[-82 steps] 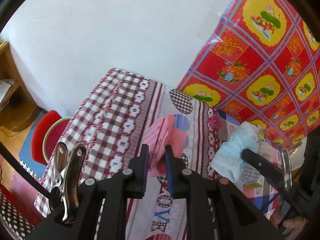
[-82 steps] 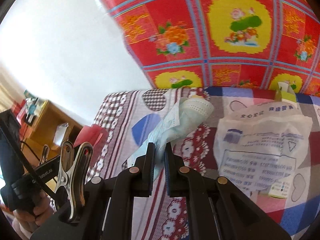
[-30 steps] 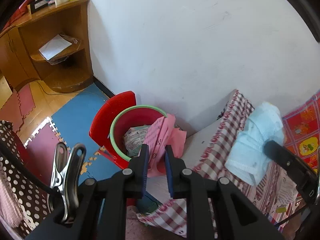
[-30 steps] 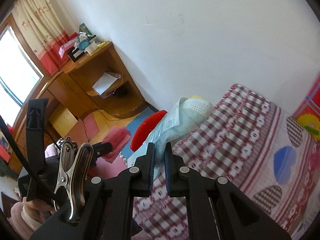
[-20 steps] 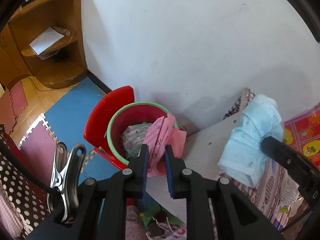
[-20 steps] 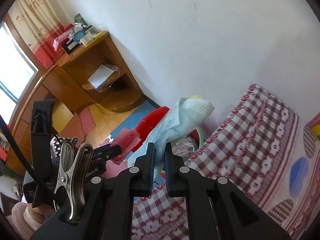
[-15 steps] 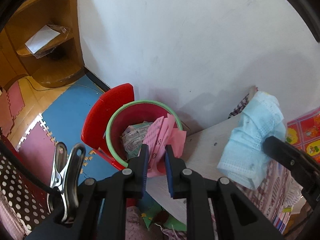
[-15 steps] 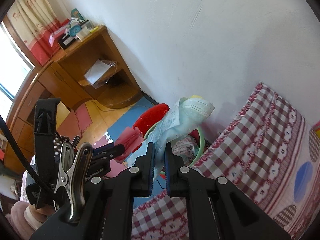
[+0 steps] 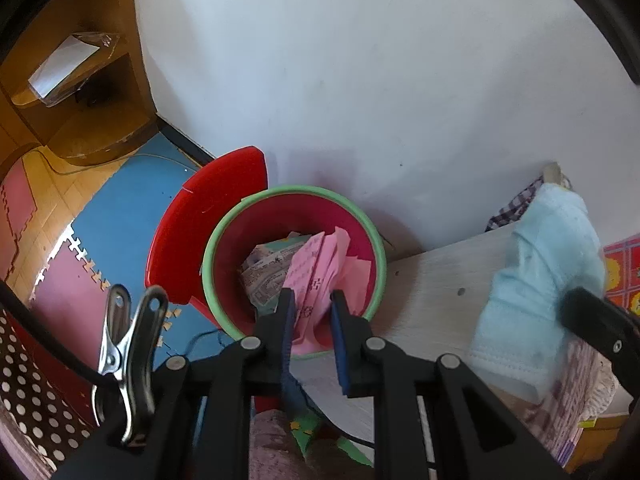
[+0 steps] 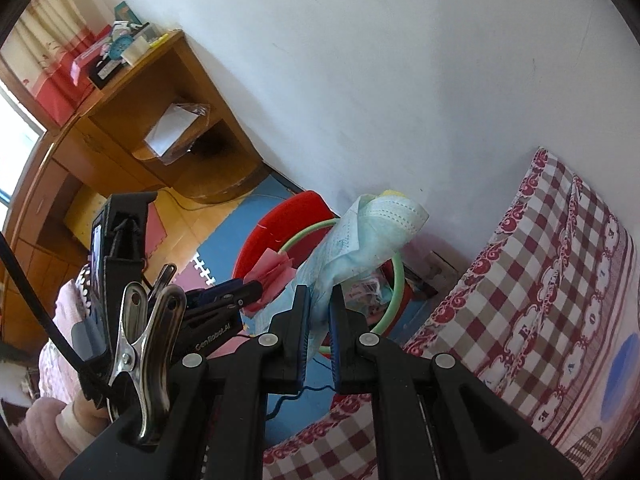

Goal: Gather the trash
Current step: 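Open the left tool to drop the pink tissue into the red bucket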

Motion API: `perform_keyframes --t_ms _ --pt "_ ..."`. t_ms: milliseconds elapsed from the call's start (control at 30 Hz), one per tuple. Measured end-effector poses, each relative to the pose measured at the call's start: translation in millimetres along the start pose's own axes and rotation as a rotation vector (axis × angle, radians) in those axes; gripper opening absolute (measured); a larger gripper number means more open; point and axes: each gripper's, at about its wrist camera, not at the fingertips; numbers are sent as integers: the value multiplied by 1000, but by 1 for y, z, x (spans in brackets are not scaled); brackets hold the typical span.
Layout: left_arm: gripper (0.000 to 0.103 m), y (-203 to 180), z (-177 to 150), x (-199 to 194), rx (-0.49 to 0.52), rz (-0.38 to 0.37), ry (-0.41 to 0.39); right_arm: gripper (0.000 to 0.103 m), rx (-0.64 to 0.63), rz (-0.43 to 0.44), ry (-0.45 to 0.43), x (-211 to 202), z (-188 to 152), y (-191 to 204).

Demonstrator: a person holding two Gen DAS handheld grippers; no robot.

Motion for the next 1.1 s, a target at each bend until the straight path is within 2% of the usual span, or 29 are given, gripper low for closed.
perform_keyframes --t_ms 367,500,600,1100 --pt "21 -2 13 19 40 13 42 10 15 -7 43 31 19 4" --pt "35 -3 17 21 51 29 41 10 15 -6 51 40 24 6" --pt "39 -4 19 22 59 35 46 10 12 -9 58 46 28 7" --pt "46 9 20 16 30 70 44 12 17 4 75 67 28 1"
Point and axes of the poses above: each gripper's, at about its wrist camera, not at the fingertips, and x roughly the way its jaws point, y to its left, z to its top, and after that the axes turned 6 degrees about -x, right-handed
